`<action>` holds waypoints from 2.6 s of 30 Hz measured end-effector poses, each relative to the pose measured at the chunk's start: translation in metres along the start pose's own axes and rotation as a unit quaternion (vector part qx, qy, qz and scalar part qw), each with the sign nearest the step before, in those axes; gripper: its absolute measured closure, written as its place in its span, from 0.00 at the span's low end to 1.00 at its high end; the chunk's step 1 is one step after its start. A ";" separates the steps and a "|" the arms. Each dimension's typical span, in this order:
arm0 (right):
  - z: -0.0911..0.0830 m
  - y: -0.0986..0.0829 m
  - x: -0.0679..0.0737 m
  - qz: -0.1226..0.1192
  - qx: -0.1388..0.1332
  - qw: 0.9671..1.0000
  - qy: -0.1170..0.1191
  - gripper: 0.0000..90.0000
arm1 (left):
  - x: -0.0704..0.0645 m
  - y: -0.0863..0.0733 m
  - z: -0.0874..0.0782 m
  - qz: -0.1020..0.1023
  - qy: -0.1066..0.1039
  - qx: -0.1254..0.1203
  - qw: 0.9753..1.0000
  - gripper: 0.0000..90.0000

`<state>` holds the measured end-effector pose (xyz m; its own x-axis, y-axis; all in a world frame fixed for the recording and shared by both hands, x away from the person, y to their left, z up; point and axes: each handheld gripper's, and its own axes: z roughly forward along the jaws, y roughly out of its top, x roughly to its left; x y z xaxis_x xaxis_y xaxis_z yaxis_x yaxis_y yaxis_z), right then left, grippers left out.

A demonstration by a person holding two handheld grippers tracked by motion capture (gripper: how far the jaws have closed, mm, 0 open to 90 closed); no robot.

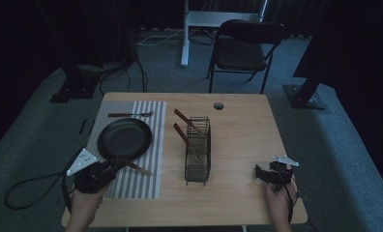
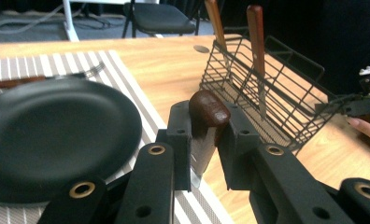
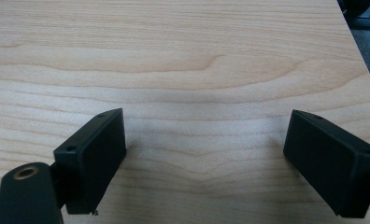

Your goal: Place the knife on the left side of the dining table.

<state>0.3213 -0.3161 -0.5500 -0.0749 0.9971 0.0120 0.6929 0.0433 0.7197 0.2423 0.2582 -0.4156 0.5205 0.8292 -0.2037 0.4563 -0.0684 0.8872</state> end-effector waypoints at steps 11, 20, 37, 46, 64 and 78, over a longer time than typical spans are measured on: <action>0.000 0.000 0.000 0.000 0.000 1.000 0.000 0.13 | 0.012 -0.010 0.002 -0.028 -0.015 0.005 0.999 0.85; 0.000 0.000 0.000 0.000 0.000 1.000 0.000 0.13 | 0.034 -0.027 -0.006 -0.072 0.017 0.001 0.997 0.83; 0.000 0.000 0.000 0.000 0.000 1.000 0.000 0.13 | 0.080 -0.068 -0.003 -0.167 0.046 0.001 0.985 0.72; 0.000 0.000 0.000 0.000 0.000 1.000 0.000 0.13 | 0.089 -0.079 0.004 -0.165 0.085 0.024 0.982 0.59; 0.000 0.000 0.000 0.000 0.000 1.000 0.000 0.13 | 0.101 -0.095 0.027 -0.158 0.134 0.065 0.976 0.42; 0.000 0.000 0.000 0.001 0.000 1.000 0.000 0.13 | 0.096 -0.102 0.039 -0.093 0.196 0.102 0.971 0.37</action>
<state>0.3214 -0.3160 -0.5500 -0.0743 0.9971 0.0134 0.6928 0.0420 0.7199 0.2741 0.3226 -0.5415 0.1191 0.9823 -0.1443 0.6710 0.0275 0.7409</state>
